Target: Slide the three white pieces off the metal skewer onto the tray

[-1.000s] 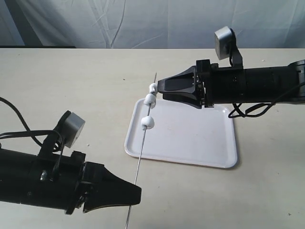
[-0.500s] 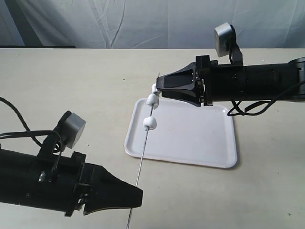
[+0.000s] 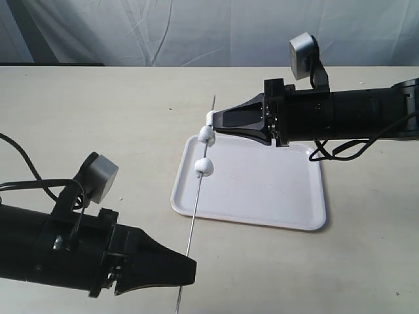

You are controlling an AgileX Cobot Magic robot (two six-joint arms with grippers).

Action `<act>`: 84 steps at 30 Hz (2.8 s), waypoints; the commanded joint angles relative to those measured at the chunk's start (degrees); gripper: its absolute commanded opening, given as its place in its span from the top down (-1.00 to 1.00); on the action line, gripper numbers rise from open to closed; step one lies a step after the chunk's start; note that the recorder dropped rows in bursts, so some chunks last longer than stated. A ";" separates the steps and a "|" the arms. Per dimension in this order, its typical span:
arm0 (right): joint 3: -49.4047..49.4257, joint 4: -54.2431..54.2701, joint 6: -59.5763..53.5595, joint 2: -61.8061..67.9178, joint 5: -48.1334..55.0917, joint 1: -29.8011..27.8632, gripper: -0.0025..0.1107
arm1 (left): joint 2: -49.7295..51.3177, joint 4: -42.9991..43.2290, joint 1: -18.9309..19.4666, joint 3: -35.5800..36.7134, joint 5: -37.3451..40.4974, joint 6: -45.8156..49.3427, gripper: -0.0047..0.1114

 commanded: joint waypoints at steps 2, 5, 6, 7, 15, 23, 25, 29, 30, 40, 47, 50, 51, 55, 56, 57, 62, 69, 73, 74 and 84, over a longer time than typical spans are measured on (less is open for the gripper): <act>-0.33 0.16 -0.71 -0.38 0.62 -0.01 0.81 | -0.27 -0.87 0.01 0.34 0.54 0.16 0.92; -0.33 0.16 -0.71 -0.38 0.62 -0.01 0.84 | -0.27 -0.87 0.01 0.34 1.37 0.16 0.92; -0.33 0.16 -0.71 -0.38 0.62 -0.01 0.87 | -0.27 -0.87 0.01 0.34 1.39 0.00 0.92; -0.33 0.16 -0.71 -0.38 0.23 -0.01 0.94 | -0.27 -0.87 0.01 0.34 1.50 0.01 0.92; -2.50 0.16 -0.55 -0.38 -1.45 -0.01 0.97 | -0.27 -0.87 -0.09 0.34 2.29 -0.43 0.92; -5.25 0.16 1.95 -0.38 -3.77 -0.01 0.97 | -0.27 -0.87 -0.09 0.34 3.28 -0.43 0.92; -5.37 0.16 1.95 -0.38 -5.23 -0.01 0.97 | -0.27 -0.87 -0.09 0.34 3.97 -0.43 0.92; -5.50 0.16 1.95 -0.38 -6.48 -0.01 0.97 | -0.27 -0.87 -0.09 0.34 4.39 -0.43 0.92; -5.50 0.16 1.95 -0.38 -6.93 -0.01 0.97 | -0.27 -0.87 -0.09 0.34 4.40 -0.43 0.92; -6.31 0.16 1.95 -0.38 -8.68 -0.01 0.97 | -0.27 -0.87 -0.09 0.34 5.36 -1.96 0.92; -8.16 0.16 3.32 -0.38 -10.94 -0.01 0.97 | -0.27 0.52 -0.09 0.34 5.47 -2.81 0.92; -8.29 0.16 3.32 -0.38 -12.50 -0.01 0.97 | -0.27 0.50 -0.09 0.34 5.58 -2.81 0.92; -8.29 0.16 3.32 -0.38 -13.14 -0.01 0.97 | -0.27 0.54 -0.09 0.34 5.70 -2.81 0.92; -8.29 0.16 3.32 -0.38 -15.34 -0.01 0.97 | -0.27 0.54 -0.09 0.34 5.87 -2.81 0.92; -8.29 0.16 3.32 -0.38 -15.81 -0.01 0.97 | -0.27 0.54 -0.09 0.34 6.13 -2.81 0.92; -8.29 0.16 3.32 -0.38 -16.48 -0.01 0.97 | -0.27 0.54 -0.09 0.34 6.55 -2.81 0.92; -9.76 0.16 3.32 -0.38 -17.21 -0.01 0.97 | -0.27 0.64 -0.09 0.34 7.05 -2.81 0.92; -11.15 0.16 3.32 -0.38 -20.58 -0.01 0.97 | -0.27 0.64 -0.09 0.34 7.51 -2.81 0.92; -11.15 0.16 3.32 -0.38 -21.70 -0.01 0.97 | -0.27 1.08 -0.09 0.34 7.75 -2.81 0.92; -11.15 0.16 3.32 -0.38 -21.85 -0.01 0.97 | -0.27 1.08 -0.09 0.34 7.75 -2.81 0.92; -11.15 0.16 3.10 -0.38 -23.40 -0.01 0.97 | -0.27 1.21 -0.09 0.34 7.65 -2.61 0.92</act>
